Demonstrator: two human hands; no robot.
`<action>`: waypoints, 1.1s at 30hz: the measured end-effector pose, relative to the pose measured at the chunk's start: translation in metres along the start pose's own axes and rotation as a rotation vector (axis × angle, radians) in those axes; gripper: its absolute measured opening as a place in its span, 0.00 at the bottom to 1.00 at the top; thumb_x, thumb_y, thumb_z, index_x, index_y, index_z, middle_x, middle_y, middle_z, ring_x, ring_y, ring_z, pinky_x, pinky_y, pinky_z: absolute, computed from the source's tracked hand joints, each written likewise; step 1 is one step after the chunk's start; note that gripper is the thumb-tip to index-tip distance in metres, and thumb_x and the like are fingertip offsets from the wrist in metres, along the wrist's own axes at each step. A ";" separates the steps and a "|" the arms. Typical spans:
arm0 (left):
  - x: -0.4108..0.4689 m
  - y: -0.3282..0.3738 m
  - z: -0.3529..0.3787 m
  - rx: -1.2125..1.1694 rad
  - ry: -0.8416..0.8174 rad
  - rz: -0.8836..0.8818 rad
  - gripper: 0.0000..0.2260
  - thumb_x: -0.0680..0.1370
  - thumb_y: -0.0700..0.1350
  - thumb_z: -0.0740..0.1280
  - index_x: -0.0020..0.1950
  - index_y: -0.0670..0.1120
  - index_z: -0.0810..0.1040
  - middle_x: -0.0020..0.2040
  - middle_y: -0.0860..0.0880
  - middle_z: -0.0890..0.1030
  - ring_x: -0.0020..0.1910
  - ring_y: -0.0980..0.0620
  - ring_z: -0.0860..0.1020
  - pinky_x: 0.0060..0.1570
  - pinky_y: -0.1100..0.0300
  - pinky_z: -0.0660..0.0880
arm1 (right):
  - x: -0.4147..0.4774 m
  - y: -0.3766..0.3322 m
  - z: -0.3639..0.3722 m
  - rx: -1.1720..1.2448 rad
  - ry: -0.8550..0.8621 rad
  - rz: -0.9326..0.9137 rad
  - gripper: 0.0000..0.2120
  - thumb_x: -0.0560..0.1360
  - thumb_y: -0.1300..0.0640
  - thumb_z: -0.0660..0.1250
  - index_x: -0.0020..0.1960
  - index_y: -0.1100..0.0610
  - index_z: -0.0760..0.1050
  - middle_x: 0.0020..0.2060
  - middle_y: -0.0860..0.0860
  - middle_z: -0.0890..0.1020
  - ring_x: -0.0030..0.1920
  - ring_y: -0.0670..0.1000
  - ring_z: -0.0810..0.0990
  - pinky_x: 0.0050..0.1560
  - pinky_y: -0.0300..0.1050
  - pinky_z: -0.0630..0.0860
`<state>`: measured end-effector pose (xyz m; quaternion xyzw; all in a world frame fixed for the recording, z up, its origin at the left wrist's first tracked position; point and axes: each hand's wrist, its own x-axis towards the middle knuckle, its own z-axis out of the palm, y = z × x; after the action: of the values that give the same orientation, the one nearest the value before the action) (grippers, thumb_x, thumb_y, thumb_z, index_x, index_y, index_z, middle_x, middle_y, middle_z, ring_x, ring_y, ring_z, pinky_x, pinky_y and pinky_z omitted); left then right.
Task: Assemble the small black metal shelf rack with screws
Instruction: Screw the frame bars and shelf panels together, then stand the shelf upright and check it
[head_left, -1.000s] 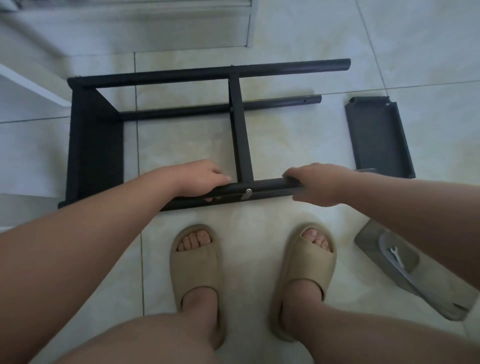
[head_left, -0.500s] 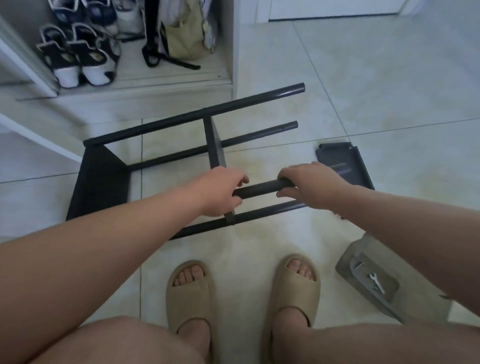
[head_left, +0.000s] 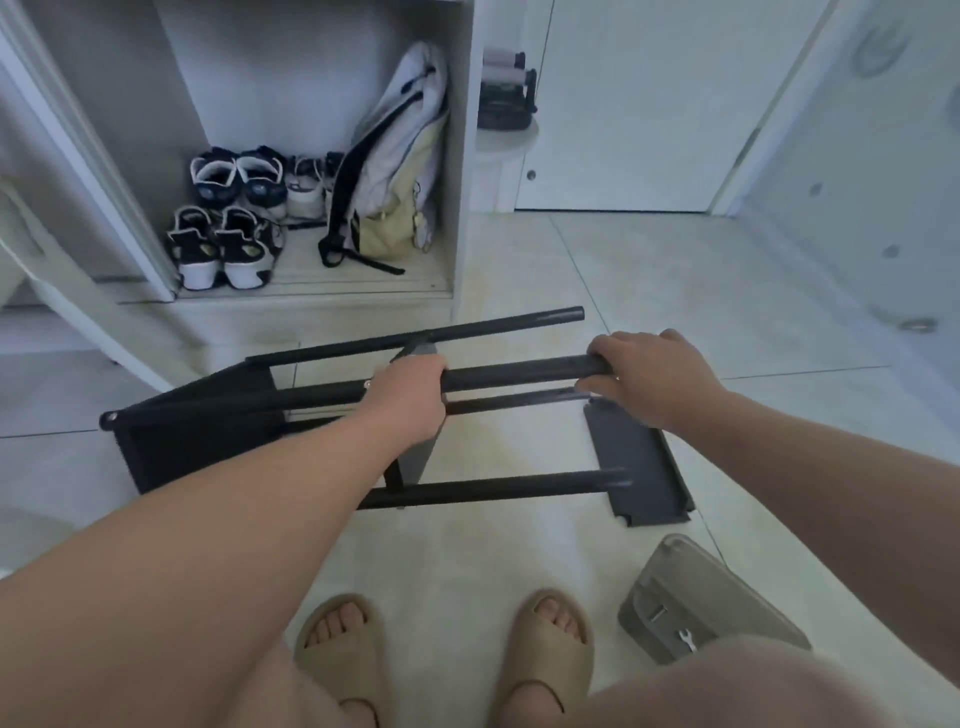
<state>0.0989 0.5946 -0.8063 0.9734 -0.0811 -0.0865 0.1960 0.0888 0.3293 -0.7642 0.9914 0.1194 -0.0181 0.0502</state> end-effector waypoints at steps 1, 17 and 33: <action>-0.003 0.000 -0.003 -0.002 0.051 -0.002 0.11 0.78 0.34 0.60 0.55 0.48 0.74 0.47 0.48 0.76 0.48 0.47 0.73 0.51 0.52 0.71 | -0.008 0.006 -0.009 0.039 0.006 0.024 0.17 0.82 0.39 0.59 0.59 0.50 0.74 0.52 0.47 0.80 0.51 0.54 0.79 0.52 0.49 0.66; -0.070 -0.001 -0.075 -0.282 0.140 0.223 0.24 0.75 0.38 0.63 0.67 0.58 0.70 0.66 0.56 0.71 0.68 0.53 0.67 0.64 0.53 0.70 | -0.020 -0.062 -0.109 0.717 0.210 0.179 0.11 0.82 0.51 0.64 0.48 0.56 0.80 0.36 0.50 0.83 0.33 0.46 0.80 0.29 0.34 0.73; -0.094 -0.009 -0.081 -0.256 0.356 0.149 0.15 0.79 0.53 0.68 0.35 0.55 0.67 0.32 0.56 0.72 0.35 0.54 0.73 0.39 0.58 0.69 | 0.003 -0.104 -0.163 0.802 0.288 0.123 0.16 0.81 0.46 0.65 0.67 0.49 0.75 0.49 0.42 0.83 0.48 0.40 0.78 0.46 0.33 0.70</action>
<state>0.0250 0.6502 -0.7236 0.9318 -0.1054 0.0916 0.3351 0.0708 0.4480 -0.6117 0.9300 0.0494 0.0786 -0.3555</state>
